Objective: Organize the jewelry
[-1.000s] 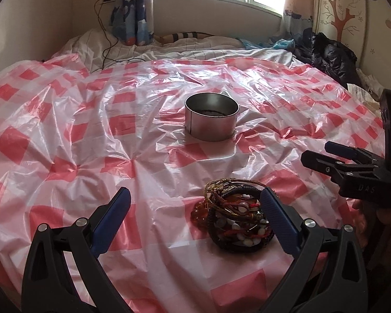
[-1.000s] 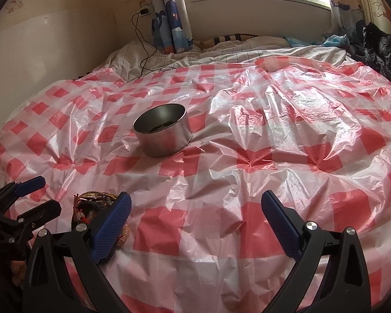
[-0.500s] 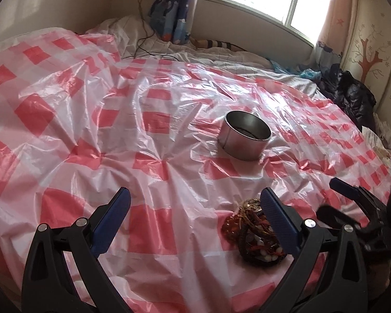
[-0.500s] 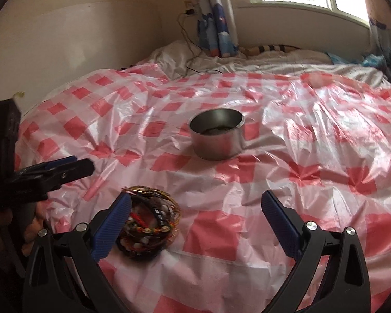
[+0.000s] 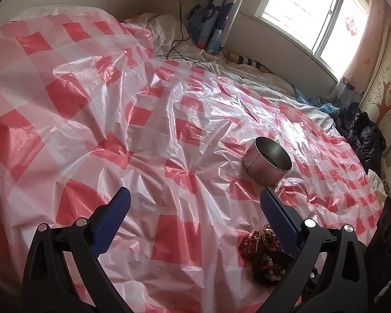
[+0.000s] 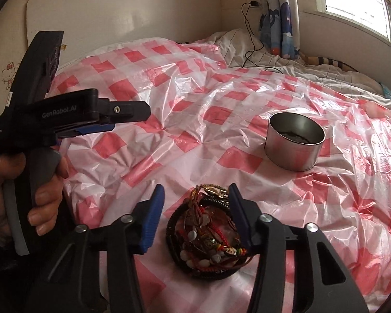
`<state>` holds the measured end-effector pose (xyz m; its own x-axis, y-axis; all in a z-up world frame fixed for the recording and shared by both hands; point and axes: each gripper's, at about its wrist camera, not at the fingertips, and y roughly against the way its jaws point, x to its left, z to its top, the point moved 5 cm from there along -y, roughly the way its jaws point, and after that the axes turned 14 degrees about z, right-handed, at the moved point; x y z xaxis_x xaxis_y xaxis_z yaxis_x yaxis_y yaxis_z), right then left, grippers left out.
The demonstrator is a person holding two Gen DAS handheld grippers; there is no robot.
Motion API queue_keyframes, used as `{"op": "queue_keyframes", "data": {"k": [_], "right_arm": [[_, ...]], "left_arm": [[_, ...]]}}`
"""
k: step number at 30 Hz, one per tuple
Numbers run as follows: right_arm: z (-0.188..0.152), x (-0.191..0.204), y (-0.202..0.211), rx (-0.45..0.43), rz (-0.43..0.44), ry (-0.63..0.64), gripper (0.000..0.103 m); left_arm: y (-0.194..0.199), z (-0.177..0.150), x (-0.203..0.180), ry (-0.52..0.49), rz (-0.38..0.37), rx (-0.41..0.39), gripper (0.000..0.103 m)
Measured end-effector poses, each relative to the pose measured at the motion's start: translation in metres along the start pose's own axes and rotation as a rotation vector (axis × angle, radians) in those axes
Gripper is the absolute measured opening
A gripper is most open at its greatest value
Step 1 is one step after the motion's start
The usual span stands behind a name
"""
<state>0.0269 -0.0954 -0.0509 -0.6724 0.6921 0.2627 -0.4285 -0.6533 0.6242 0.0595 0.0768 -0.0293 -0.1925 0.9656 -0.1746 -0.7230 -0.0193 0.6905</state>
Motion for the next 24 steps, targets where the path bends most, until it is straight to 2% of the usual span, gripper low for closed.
{"op": "queue_keyframes", "data": {"k": [4,6,10,14,20,24], "right_arm": [[-0.002,-0.004,-0.007,0.023,0.013,-0.013,0.028],[-0.001,-0.005,-0.009,0.027,0.028,-0.020,0.008],[-0.002,-0.004,-0.005,0.013,0.055,-0.036,0.006],[0.001,-0.020,0.014,-0.082,0.182,-0.192,0.006],[0.006,-0.046,0.054,-0.282,0.387,-0.417,0.006],[0.009,-0.055,0.066,-0.323,0.433,-0.478,0.006]], "left_arm": [[0.001,0.001,-0.004,0.001,-0.008,0.003,0.096],[0.000,0.002,-0.005,0.004,-0.010,0.003,0.096],[-0.002,0.003,-0.006,0.010,-0.013,0.004,0.096],[-0.002,0.003,-0.006,0.008,-0.012,0.005,0.096],[-0.006,0.003,-0.008,0.002,-0.006,0.009,0.096],[-0.008,-0.001,-0.012,-0.017,-0.010,0.016,0.096]]}}
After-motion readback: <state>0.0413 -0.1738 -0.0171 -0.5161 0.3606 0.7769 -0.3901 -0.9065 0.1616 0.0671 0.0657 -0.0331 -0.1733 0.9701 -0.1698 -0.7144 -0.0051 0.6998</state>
